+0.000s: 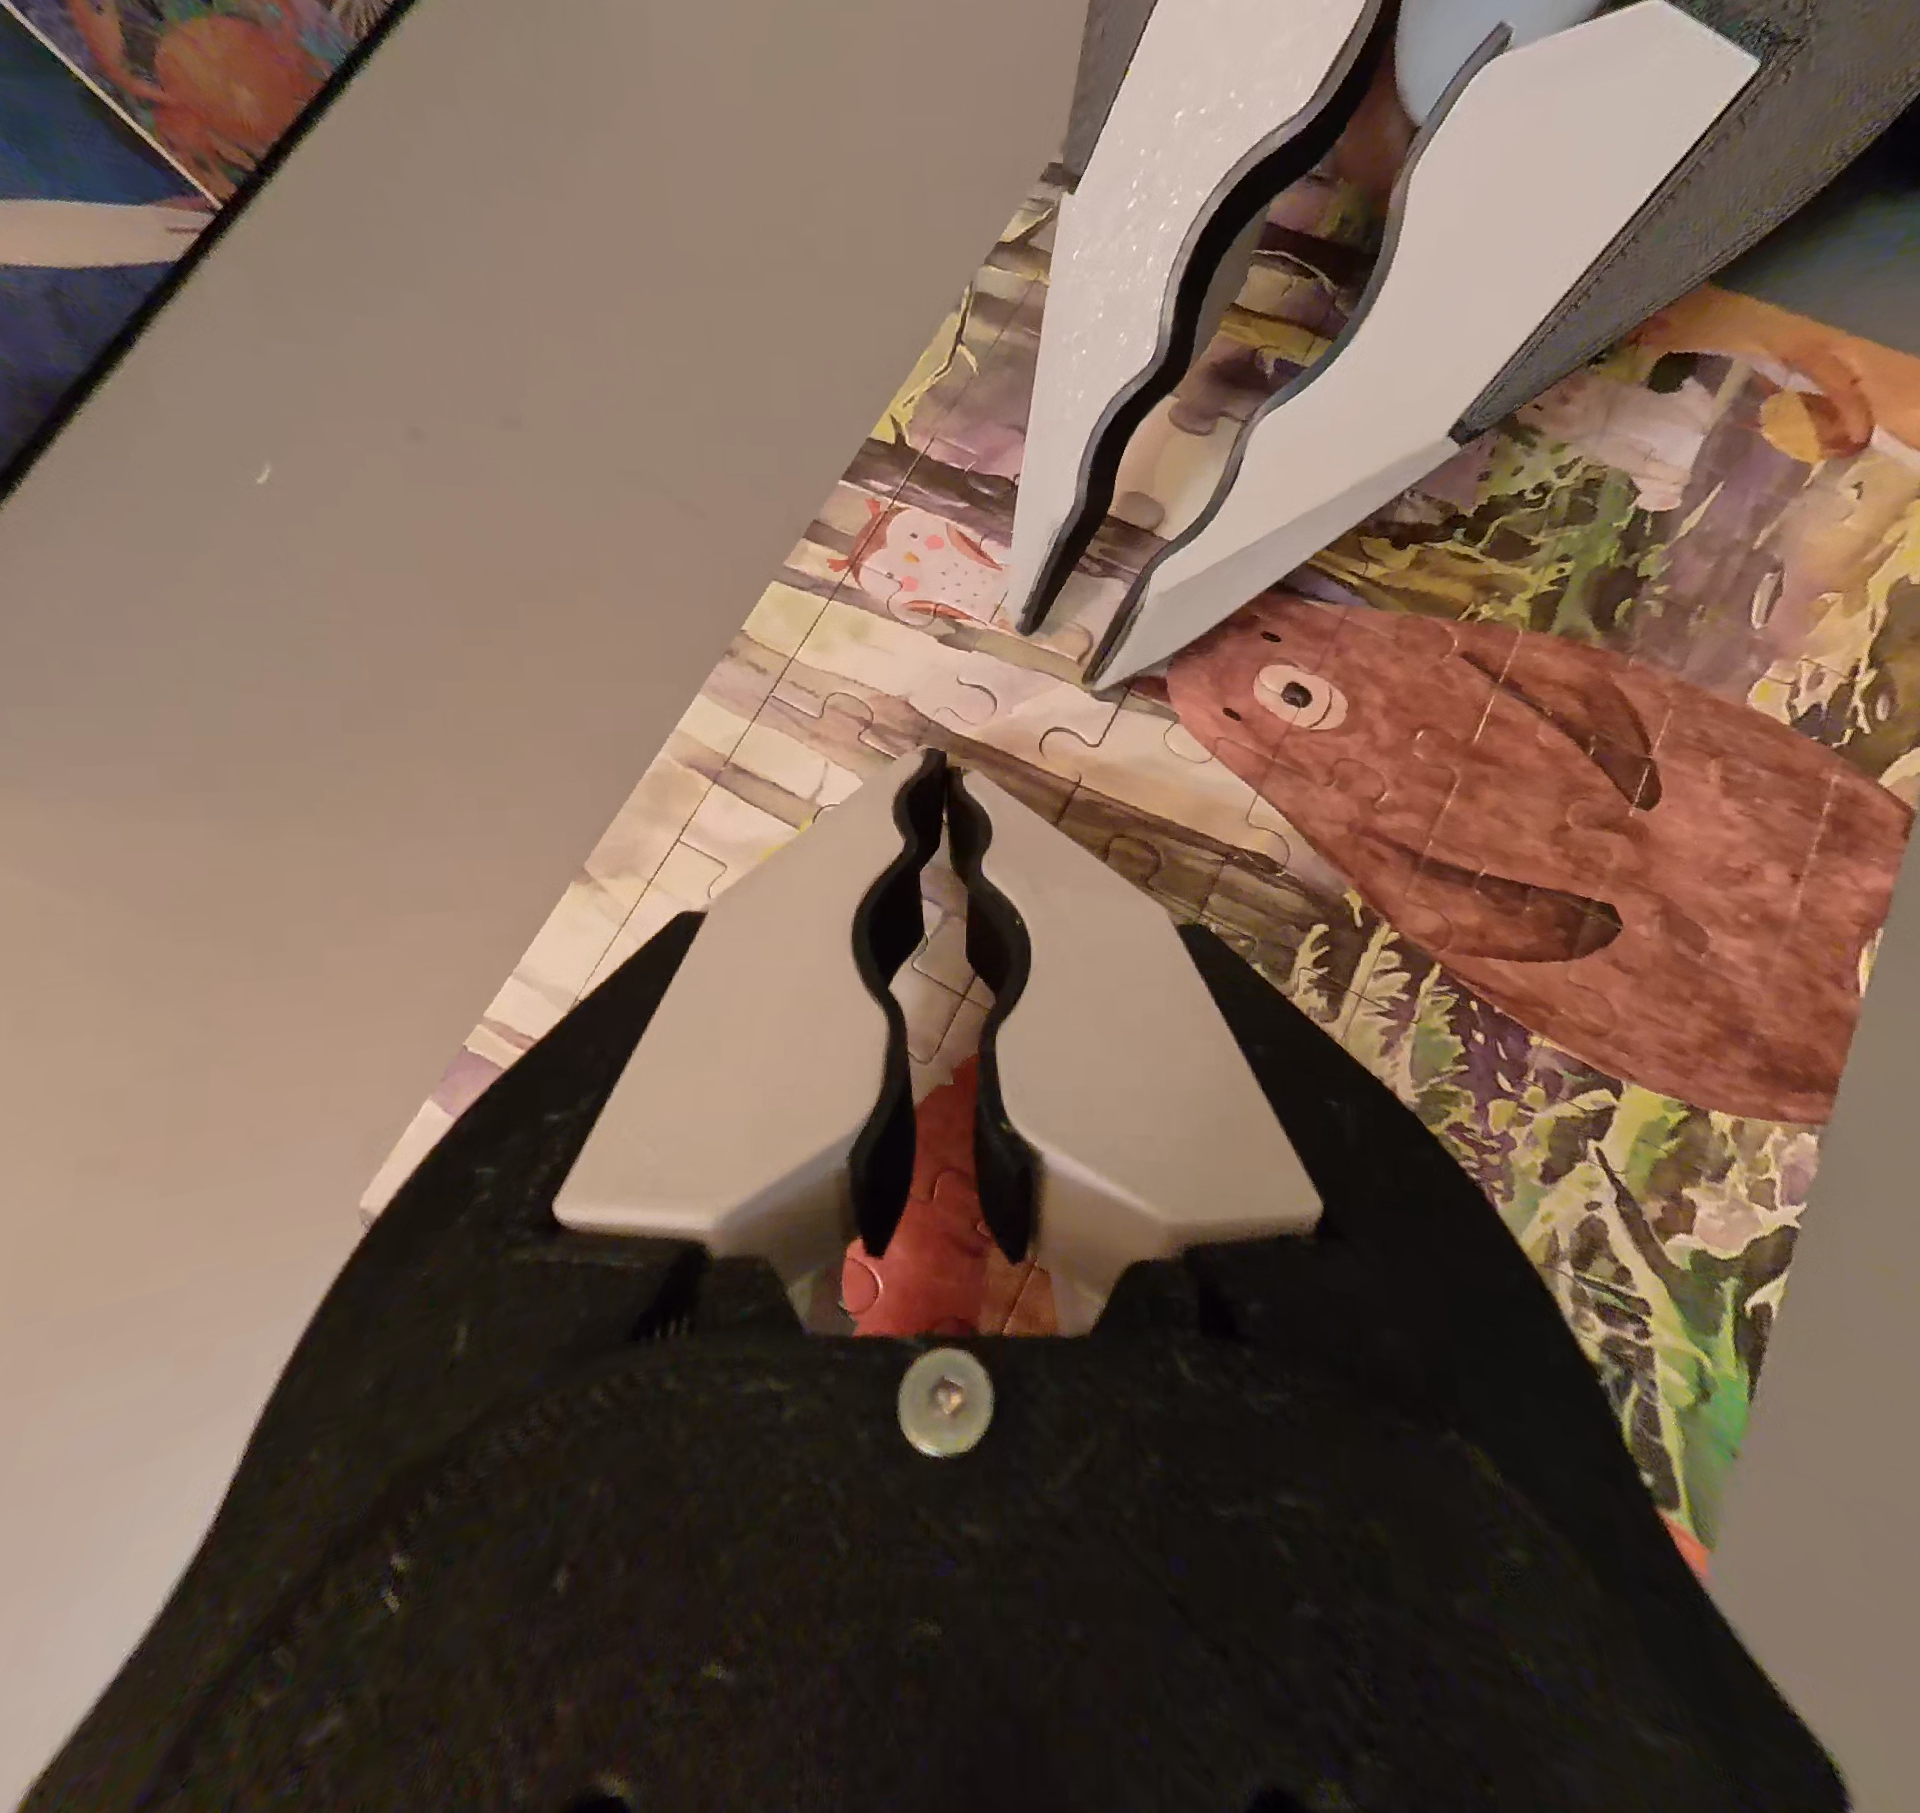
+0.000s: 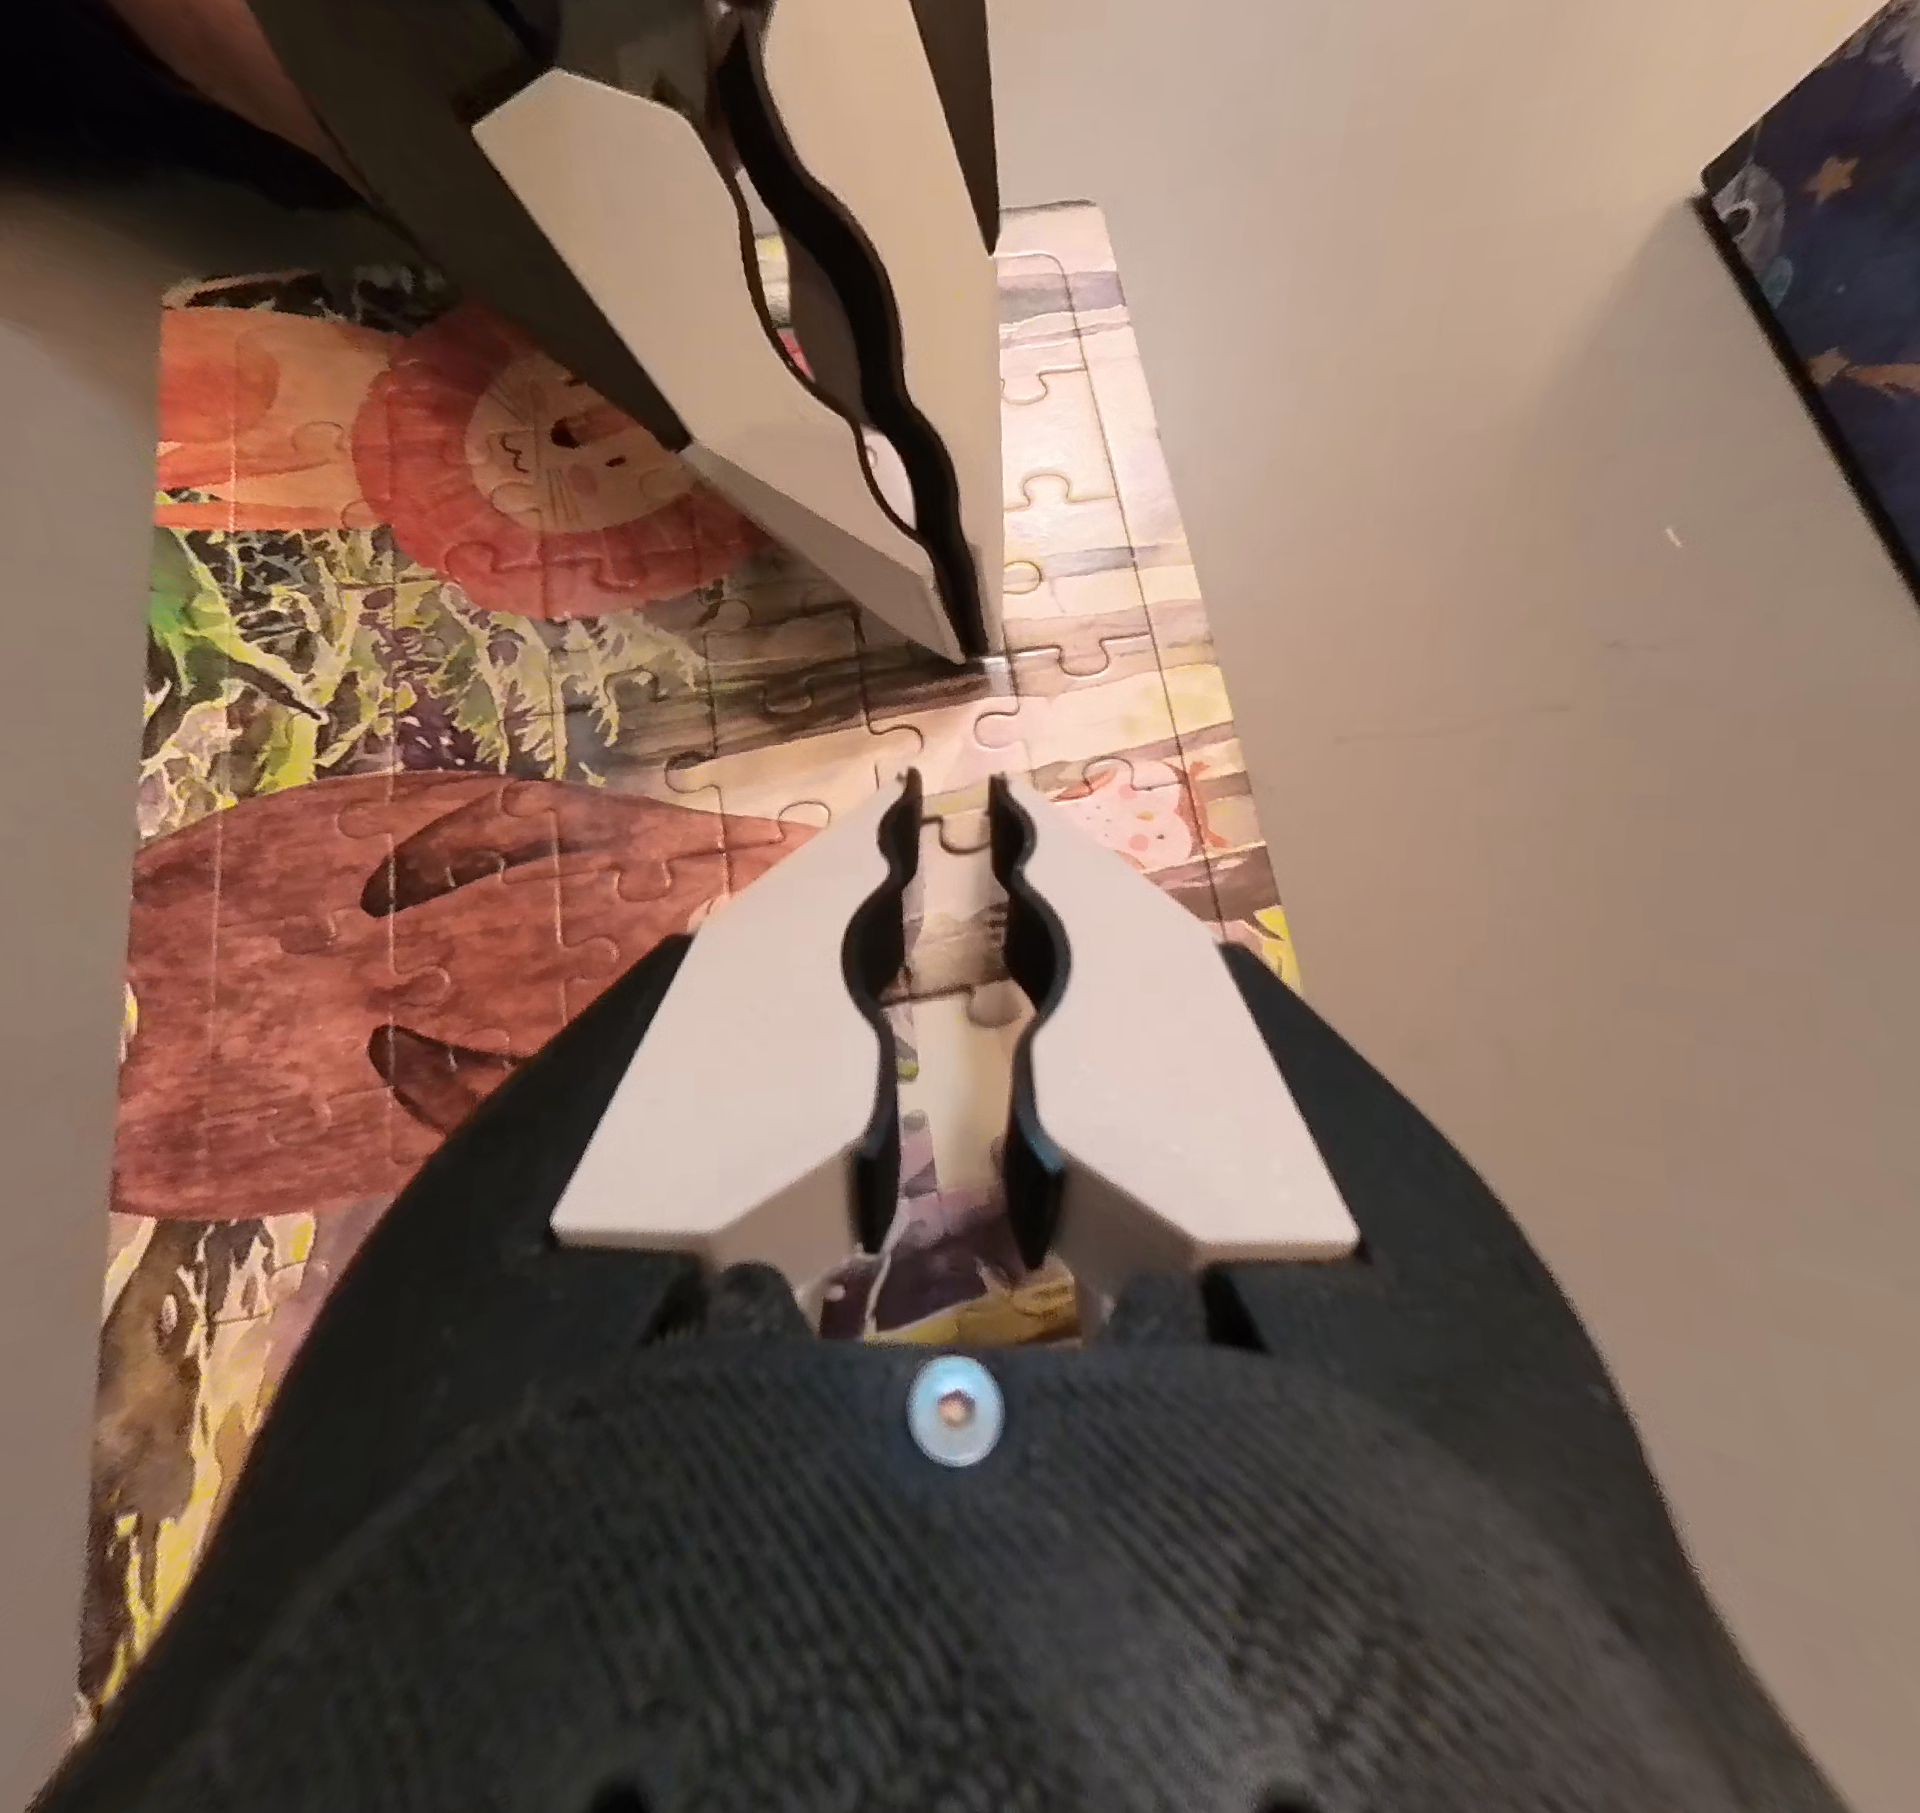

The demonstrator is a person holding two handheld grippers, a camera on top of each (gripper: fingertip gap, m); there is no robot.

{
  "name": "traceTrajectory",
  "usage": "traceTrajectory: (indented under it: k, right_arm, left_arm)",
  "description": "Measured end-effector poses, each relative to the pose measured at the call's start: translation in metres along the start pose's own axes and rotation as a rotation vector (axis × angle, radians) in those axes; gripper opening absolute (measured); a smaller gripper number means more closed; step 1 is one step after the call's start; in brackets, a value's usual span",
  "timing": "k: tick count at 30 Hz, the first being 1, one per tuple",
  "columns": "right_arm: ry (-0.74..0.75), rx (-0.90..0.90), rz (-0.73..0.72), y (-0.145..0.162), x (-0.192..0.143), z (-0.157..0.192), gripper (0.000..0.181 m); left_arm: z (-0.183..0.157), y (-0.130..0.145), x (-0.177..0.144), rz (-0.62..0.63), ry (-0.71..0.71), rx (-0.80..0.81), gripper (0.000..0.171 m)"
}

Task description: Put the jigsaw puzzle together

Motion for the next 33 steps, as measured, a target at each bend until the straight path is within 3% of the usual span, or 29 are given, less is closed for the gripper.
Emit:
traceTrajectory:
  k: [11,16,21,24,29,33]
  right_arm:
    - [0.037,0.037,0.0,0.001,0.005,-0.007,0.0]
    - [-0.033,0.033,-0.011,-0.001,0.008,0.002,0.0]
    - [0.038,0.056,-0.016,-0.001,0.008,-0.008,0.0]
    - [-0.122,0.035,0.011,0.004,0.004,0.009,0.0]
    - [0.083,0.045,0.019,0.007,-0.003,-0.017,0.0]
    - [-0.141,0.05,0.012,0.009,-0.002,0.006,0.0]
  left_arm:
    - [-0.002,0.0,0.0,0.005,-0.019,0.034,0.0]
    - [-0.002,0.0,0.0,0.005,-0.017,0.034,0.0]
    - [-0.002,0.0,0.0,0.006,-0.015,0.032,0.0]
    - [-0.002,0.0,0.0,0.007,-0.01,0.027,0.0]
    - [-0.002,0.001,0.0,0.008,0.004,0.014,0.0]
    - [-0.002,0.001,0.0,0.009,0.003,0.015,0.0]
Point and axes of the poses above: each gripper's, where its closed fingertips meet, x out along the fingers, y out of its underside, z = x × y across the jaws, the point moved 5 cm from there along -x, back along the fingers, and after that the axes turned 6 degrees about x, right-handed, at the moved point
